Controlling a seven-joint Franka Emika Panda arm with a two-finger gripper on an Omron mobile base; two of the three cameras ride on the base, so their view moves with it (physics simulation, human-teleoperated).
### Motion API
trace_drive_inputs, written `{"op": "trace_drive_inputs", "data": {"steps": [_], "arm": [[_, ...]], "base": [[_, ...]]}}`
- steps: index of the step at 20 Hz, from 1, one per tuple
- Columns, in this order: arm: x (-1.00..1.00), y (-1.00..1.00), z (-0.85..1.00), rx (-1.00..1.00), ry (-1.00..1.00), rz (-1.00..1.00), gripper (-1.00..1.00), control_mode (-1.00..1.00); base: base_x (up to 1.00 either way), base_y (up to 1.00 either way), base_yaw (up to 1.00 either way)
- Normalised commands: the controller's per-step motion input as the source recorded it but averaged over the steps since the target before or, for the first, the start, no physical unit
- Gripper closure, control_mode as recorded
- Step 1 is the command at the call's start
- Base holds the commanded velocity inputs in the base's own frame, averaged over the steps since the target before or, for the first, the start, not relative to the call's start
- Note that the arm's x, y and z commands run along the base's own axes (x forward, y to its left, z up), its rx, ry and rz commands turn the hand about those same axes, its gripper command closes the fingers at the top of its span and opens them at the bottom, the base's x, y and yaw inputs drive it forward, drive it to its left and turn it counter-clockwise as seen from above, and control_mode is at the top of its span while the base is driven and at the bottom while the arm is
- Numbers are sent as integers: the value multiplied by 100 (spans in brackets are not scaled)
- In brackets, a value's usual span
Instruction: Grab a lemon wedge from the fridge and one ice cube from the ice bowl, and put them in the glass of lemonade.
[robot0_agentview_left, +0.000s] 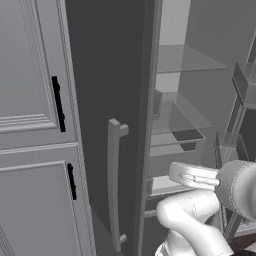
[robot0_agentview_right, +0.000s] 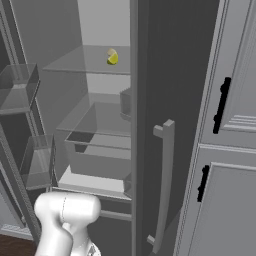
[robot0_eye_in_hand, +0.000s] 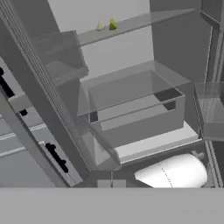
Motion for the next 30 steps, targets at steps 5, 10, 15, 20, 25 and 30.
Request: {"op": "trace_drive_inputs", "data": {"steps": [5, 10, 15, 20, 25, 30], "arm": [[21, -97, 14, 18, 2, 9, 100, -100], [43, -57, 41, 2, 19, 0, 100, -100], [39, -7, 7, -10, -1, 0, 100, -100], [34, 0, 0, -6, -20, 0, 100, -100], [34, -5, 6, 0, -14, 0, 100, -100], [56, -2, 18, 0, 4, 0, 100, -100]], "base": [[0, 0, 0], [0, 0, 0], [0, 0, 0], [0, 0, 0], [0, 0, 0], [0, 0, 0]]}}
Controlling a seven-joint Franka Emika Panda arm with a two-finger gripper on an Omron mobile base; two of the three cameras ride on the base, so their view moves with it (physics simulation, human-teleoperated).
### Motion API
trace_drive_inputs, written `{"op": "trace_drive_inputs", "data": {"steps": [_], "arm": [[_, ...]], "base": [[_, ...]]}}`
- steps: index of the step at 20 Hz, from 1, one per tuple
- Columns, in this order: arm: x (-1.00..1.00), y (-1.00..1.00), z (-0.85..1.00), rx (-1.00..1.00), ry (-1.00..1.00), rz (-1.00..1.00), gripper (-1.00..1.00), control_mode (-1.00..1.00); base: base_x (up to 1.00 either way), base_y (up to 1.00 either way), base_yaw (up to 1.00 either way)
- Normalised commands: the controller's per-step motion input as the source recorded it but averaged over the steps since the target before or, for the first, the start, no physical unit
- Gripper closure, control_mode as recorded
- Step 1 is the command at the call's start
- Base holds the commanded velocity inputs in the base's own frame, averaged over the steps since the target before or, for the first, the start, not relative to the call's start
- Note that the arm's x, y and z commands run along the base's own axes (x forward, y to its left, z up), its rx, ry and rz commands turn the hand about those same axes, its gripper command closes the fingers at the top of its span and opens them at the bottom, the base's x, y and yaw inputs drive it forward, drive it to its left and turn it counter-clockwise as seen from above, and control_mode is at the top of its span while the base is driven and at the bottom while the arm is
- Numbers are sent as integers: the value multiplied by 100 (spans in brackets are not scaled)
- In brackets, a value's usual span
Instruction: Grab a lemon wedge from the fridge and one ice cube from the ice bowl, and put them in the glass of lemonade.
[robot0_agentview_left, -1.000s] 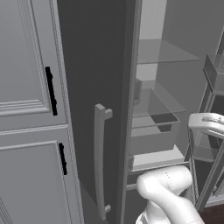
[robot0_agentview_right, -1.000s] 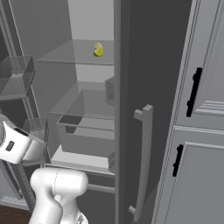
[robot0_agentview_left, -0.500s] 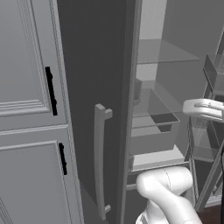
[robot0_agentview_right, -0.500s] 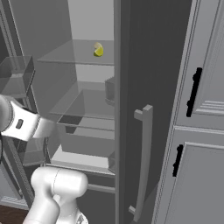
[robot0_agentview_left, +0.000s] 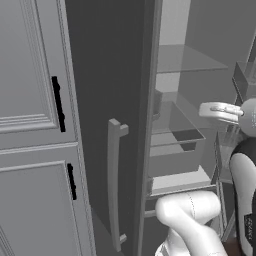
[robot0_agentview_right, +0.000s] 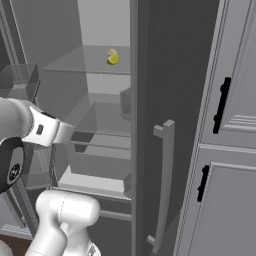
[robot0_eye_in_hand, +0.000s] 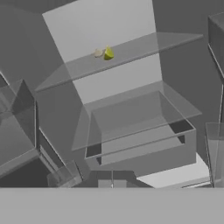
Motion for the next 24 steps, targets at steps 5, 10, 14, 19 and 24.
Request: {"op": "trace_drive_inputs", "data": {"steps": [5, 10, 14, 19, 24], "arm": [[62, -7, 21, 0, 7, 0, 100, -100], [48, -10, 9, 0, 0, 2, 100, -100], [44, 0, 1, -2, -8, 7, 100, -100], [51, 0, 8, -1, -4, 3, 100, -100], [49, 0, 27, 0, 5, 0, 100, -100]], "base": [[0, 0, 0], [0, 0, 0], [0, 0, 0], [0, 0, 0], [0, 0, 0]]}}
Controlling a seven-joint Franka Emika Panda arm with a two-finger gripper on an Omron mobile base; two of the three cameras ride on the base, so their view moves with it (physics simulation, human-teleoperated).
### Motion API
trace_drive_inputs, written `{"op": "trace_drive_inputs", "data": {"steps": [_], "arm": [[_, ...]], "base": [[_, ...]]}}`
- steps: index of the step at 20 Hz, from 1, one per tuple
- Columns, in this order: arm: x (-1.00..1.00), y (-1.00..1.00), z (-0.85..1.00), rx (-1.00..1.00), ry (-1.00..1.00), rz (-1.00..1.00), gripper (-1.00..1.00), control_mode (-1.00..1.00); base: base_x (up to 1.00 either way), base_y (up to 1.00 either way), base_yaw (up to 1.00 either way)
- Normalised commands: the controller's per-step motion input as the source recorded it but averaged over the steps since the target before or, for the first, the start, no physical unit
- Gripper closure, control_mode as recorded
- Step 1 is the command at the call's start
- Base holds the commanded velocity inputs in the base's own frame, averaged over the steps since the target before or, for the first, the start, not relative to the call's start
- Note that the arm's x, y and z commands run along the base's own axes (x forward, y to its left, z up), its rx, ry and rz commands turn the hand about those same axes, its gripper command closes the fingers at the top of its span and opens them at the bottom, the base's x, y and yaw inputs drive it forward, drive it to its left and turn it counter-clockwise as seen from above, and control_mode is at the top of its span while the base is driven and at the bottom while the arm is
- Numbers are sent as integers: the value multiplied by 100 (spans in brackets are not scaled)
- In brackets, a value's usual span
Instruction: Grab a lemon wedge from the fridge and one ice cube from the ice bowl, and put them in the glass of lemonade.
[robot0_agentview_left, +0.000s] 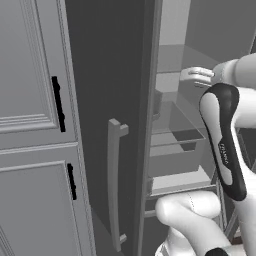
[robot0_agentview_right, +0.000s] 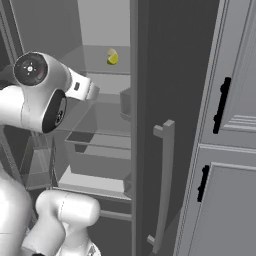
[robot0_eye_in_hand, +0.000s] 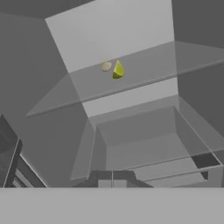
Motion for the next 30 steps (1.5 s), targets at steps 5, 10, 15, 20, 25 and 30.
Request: {"op": "trace_drive_inputs", "data": {"steps": [5, 10, 15, 20, 25, 30], "arm": [[57, -1, 13, -1, 3, 0, 100, -100], [63, -5, 0, -3, -1, 2, 100, -100], [52, -1, 0, -3, 0, 5, 100, -100], [45, 0, -1, 0, 0, 5, -100, -100], [54, 0, -6, 0, 1, 1, -100, -100], [69, 0, -2, 0, 7, 0, -100, -100]], "base": [[0, 0, 0], [0, 0, 0], [0, 0, 0], [0, 0, 0], [0, 0, 0], [0, 0, 0]]}}
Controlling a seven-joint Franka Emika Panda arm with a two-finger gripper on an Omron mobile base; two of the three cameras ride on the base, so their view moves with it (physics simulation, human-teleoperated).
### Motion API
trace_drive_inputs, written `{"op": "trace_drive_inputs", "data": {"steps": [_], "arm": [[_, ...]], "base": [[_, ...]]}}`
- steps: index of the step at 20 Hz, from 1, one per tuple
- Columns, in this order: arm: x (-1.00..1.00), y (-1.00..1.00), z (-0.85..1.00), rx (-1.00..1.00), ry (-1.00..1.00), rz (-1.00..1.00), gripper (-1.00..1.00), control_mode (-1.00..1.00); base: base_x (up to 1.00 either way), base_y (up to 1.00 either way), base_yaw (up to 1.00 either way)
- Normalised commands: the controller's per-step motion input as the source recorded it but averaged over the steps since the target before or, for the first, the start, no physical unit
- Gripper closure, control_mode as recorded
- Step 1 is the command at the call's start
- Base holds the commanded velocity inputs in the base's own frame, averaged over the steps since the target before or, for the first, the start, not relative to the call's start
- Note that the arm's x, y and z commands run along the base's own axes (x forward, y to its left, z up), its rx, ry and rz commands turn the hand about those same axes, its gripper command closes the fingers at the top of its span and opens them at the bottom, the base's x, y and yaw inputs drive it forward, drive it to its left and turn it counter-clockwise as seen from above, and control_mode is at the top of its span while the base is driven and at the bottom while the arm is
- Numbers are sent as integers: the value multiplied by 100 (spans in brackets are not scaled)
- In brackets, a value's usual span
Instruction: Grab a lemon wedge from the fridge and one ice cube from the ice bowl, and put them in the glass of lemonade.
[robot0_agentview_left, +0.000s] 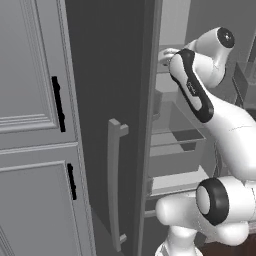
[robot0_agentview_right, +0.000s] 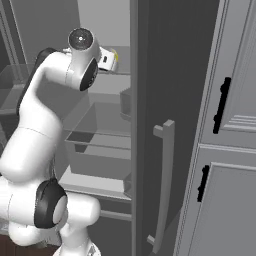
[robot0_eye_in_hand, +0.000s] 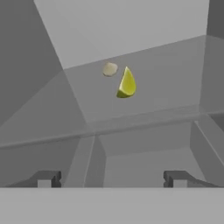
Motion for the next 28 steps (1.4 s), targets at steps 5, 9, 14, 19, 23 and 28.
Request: {"op": "trace_drive_inputs", "data": {"steps": [5, 9, 14, 19, 23, 28], "arm": [[70, 0, -10, 0, 5, 0, -100, -100], [61, 0, -3, 0, 4, 0, -100, -100], [52, 0, -6, 0, 3, 0, -100, -100], [45, 0, -16, 0, 2, 0, -100, -100], [39, 0, -12, 0, 0, 0, -100, -100], [40, 0, -12, 0, 0, 0, -100, -100]], "base": [[0, 0, 0], [0, 0, 0], [0, 0, 0], [0, 0, 0], [0, 0, 0], [0, 0, 0]]}}
